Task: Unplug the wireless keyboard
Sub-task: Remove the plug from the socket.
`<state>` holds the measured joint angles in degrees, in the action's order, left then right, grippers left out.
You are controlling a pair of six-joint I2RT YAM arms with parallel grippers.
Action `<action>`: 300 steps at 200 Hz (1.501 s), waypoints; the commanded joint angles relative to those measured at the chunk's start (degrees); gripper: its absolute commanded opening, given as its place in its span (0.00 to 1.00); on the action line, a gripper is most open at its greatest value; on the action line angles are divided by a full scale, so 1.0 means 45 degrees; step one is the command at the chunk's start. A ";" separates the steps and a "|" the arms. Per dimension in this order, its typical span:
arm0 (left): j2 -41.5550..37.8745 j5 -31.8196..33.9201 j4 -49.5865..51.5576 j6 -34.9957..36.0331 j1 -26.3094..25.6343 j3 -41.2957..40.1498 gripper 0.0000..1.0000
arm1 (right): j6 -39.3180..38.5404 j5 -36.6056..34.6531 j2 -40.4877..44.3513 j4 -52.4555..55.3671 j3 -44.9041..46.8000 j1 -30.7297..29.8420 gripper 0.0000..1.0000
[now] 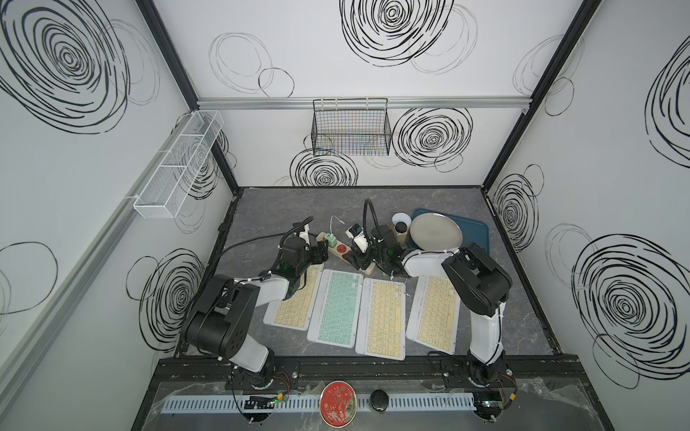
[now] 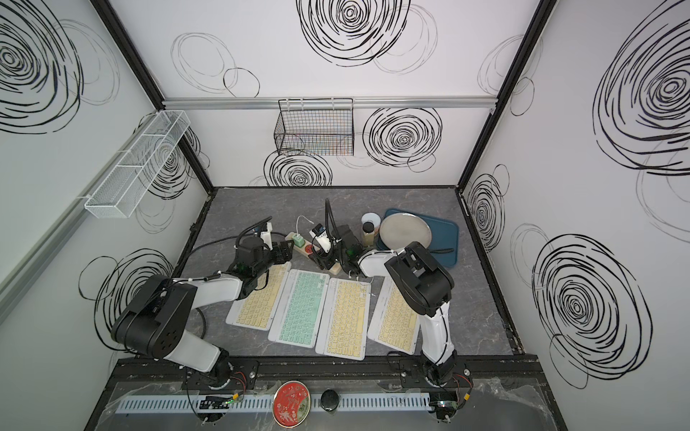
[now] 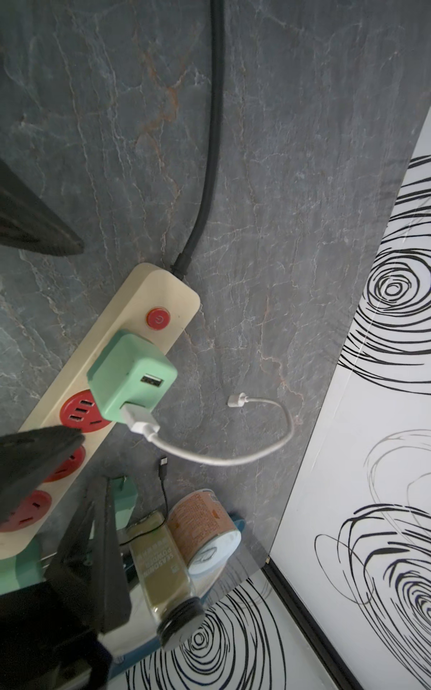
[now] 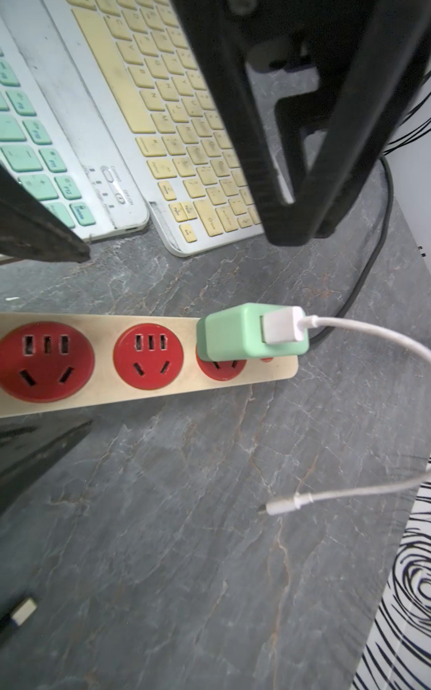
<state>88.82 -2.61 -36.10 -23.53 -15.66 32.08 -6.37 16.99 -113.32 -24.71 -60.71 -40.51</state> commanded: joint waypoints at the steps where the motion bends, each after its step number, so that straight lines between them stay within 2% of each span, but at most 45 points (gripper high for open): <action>1: 0.0054 0.0046 0.0132 0.0967 -0.0085 0.0651 0.76 | -0.0807 0.0043 -0.0349 0.0799 0.0044 0.0095 0.69; 56: 0.0816 -0.0836 -0.0007 0.1262 -0.0081 0.1137 0.73 | -0.1326 -0.0554 -0.0794 0.1214 -0.0164 0.0155 0.65; 113: 0.1700 -0.1177 0.0196 0.1396 -0.0213 0.1816 0.73 | -0.1577 -0.0474 -0.0919 0.1444 -0.0167 0.0111 0.38; 215: 0.2240 -0.0031 0.0447 0.1986 -0.0877 0.2216 0.70 | -0.1472 -0.0013 -0.1046 0.1512 -0.0002 0.0271 0.23; 300: 0.3502 -0.0556 0.0212 0.2181 -0.0774 0.3220 0.66 | -0.1687 0.0606 -0.0997 0.1663 0.0057 0.0441 0.15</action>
<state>103.46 -4.03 -33.04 -15.40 -19.44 44.47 -12.53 17.08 -116.79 -19.97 -60.93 -38.96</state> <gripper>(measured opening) 0.671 0.494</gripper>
